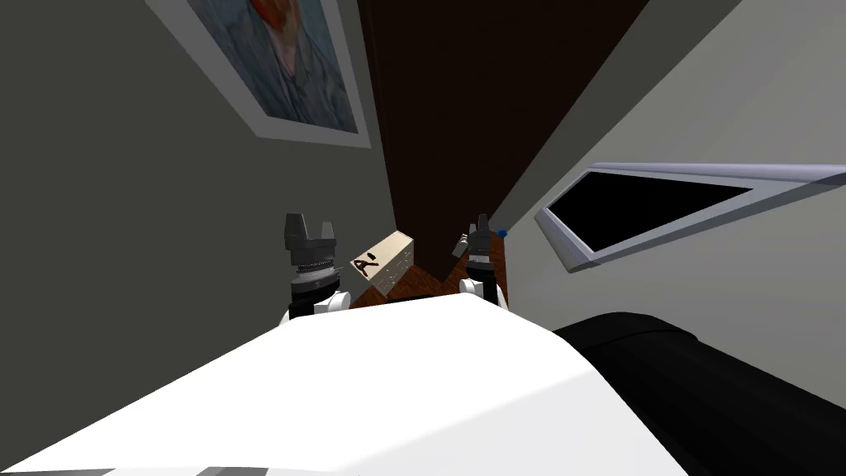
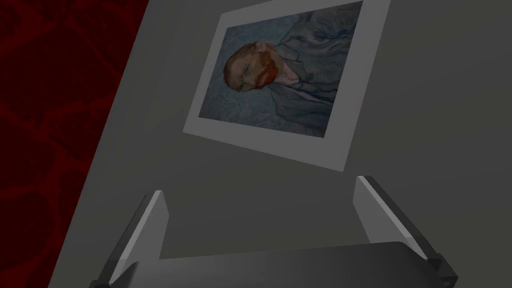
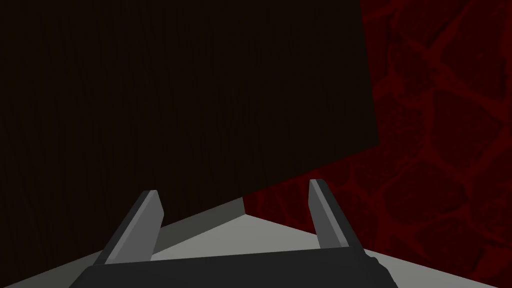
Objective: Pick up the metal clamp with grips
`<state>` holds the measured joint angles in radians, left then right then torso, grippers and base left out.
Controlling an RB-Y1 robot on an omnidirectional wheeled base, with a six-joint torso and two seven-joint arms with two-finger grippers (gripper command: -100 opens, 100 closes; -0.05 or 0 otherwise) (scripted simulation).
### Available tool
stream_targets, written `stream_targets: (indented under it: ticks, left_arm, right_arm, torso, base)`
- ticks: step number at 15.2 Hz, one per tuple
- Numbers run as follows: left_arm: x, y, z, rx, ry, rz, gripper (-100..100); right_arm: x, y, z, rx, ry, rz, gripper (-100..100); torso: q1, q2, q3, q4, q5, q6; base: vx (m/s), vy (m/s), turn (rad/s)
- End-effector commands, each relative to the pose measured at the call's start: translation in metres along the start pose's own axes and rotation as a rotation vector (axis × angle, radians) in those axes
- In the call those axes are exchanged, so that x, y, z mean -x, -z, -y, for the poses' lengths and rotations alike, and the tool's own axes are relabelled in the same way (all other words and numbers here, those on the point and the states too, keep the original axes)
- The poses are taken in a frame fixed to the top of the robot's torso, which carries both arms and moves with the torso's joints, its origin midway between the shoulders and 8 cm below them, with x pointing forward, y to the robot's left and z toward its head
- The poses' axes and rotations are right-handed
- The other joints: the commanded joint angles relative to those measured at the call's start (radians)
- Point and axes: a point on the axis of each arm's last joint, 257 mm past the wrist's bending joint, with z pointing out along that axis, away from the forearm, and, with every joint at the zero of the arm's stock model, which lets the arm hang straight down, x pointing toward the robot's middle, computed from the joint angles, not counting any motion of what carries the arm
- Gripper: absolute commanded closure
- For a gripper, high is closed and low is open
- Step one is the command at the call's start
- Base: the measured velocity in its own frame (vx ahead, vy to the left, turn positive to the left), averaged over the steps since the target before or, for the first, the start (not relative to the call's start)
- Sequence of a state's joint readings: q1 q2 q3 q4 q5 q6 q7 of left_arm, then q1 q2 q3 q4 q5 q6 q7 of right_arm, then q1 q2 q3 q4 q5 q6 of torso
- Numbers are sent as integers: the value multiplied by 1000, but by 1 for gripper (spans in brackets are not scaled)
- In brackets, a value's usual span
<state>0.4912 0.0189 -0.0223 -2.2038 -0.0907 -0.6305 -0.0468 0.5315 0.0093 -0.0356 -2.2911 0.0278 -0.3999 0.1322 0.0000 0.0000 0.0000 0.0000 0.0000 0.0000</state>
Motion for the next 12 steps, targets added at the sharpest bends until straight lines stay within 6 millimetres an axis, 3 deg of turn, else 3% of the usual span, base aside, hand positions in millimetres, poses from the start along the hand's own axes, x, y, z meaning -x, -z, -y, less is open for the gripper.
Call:
stream_targets:
  ticks: [1, 2, 5, 6, 9, 10, 12]
  left_arm:
    - [-2, 3, -13, 36, -16, -38, -100]
    - [-2, 3, -13, 36, -16, -38, -100]
    - [1, 10, -46, 129, -43, -77, -100]
    - [1, 10, -46, 129, -43, -77, -100]
    - [6, 19, -76, 216, -63, -93, -100]
    - [6, 19, -76, 219, -63, -93, -100]
    - [16, 31, -108, 313, -85, -102, -100]
  right_arm:
    - [0, 0, 0, 0, 0, 0, 0]
    - [0, 0, 0, 0, 0, 0, 0]
    - [0, 0, 0, 0, 0, 0, 0]
    - [0, 0, 0, 0, 0, 0, 0]
    - [0, 0, 0, 0, 0, 0, 0]
    - [0, 0, 0, 0, 0, 0, 0]
    - [0, 0, 0, 0, 0, 0, 0]
  torso:
    - [0, 0, 0, 0, 0, 0]
    - [0, 0, 0, 0, 0, 0]
    - [0, -2, -1, 0, 0, 0]
    - [-1, -3, -2, -1, 0, 0]
    - [-1, -3, -2, -1, 0, 0]
    - [-1, -3, -2, -1, 0, 0]
    - [-1, -3, -2, -1, 0, 0]
  base:
    - [13, -4, -43]
    - [19, -6, -38]
    - [34, -13, -55]
    - [45, -13, -44]
    - [38, -16, -41]
    - [38, -12, -48]
    - [45, -15, -83]
